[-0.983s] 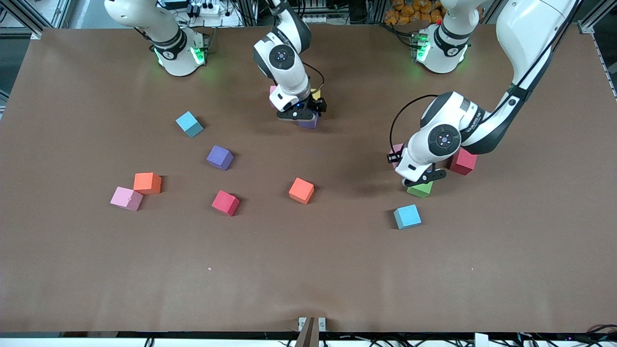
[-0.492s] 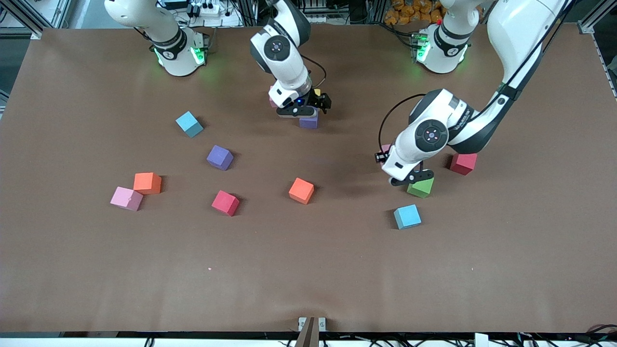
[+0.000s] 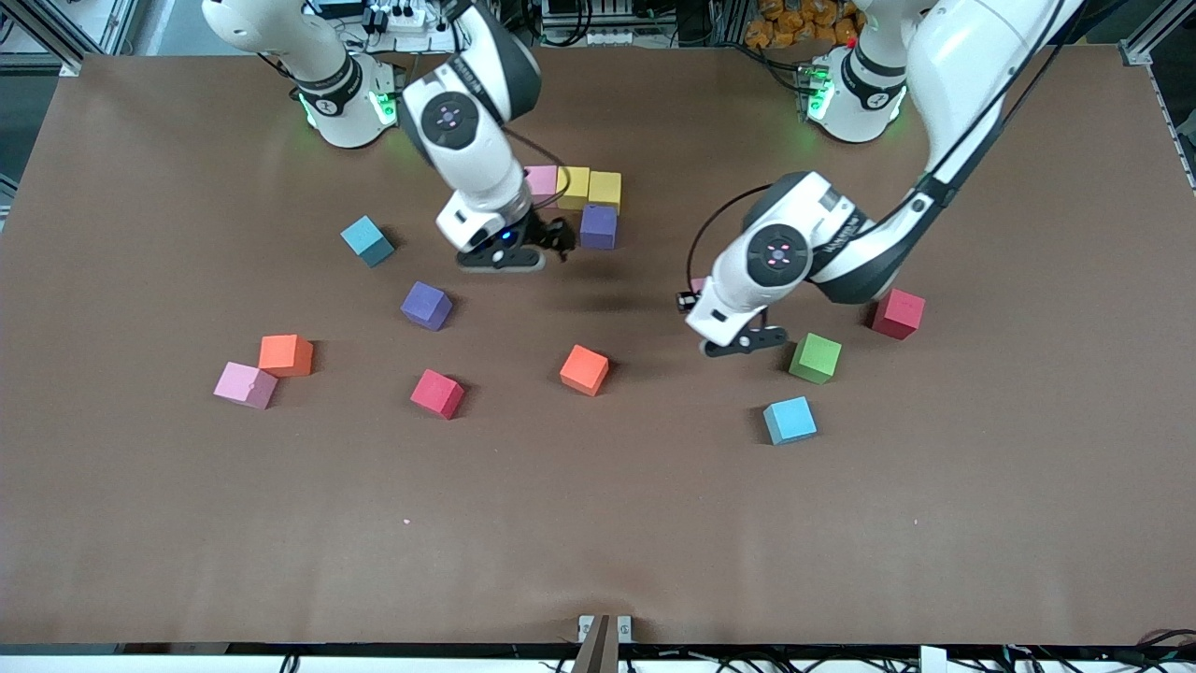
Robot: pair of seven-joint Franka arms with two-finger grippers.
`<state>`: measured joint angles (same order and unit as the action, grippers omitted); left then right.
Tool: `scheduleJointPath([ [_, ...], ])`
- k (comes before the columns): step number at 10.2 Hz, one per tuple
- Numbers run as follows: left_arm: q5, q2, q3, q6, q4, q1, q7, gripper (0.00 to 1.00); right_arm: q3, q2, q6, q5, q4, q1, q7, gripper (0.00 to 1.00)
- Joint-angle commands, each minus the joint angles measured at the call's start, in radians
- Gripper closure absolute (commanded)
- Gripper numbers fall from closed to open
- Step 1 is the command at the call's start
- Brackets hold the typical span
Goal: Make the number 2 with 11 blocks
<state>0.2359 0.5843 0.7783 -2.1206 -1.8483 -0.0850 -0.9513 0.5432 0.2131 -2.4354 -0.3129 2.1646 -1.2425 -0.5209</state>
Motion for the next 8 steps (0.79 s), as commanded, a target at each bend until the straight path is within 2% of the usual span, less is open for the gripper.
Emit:
scheduleJointPath([
  [1,0.002,0.083,-0.022,0.008,0.111,0.112,-0.059,0.75,0.136,-0.011,0.037,0.031,0.005,-0.011,0.207,0.00],
  [2,0.002,0.095,-0.055,0.008,0.142,0.185,-0.069,0.75,0.211,0.000,0.083,0.031,-0.021,-0.011,0.334,0.00],
  [3,0.000,0.100,-0.094,0.007,0.149,0.262,-0.070,0.74,0.251,0.002,0.101,0.032,-0.034,0.010,0.440,0.00],
  [6,-0.001,0.129,-0.213,-0.021,0.149,0.477,-0.073,0.71,0.254,0.067,0.084,0.044,-0.037,0.095,0.678,0.00],
  [8,-0.001,0.143,-0.232,-0.030,0.149,0.521,-0.078,0.71,0.251,0.069,0.062,0.044,-0.042,0.164,0.786,0.00],
])
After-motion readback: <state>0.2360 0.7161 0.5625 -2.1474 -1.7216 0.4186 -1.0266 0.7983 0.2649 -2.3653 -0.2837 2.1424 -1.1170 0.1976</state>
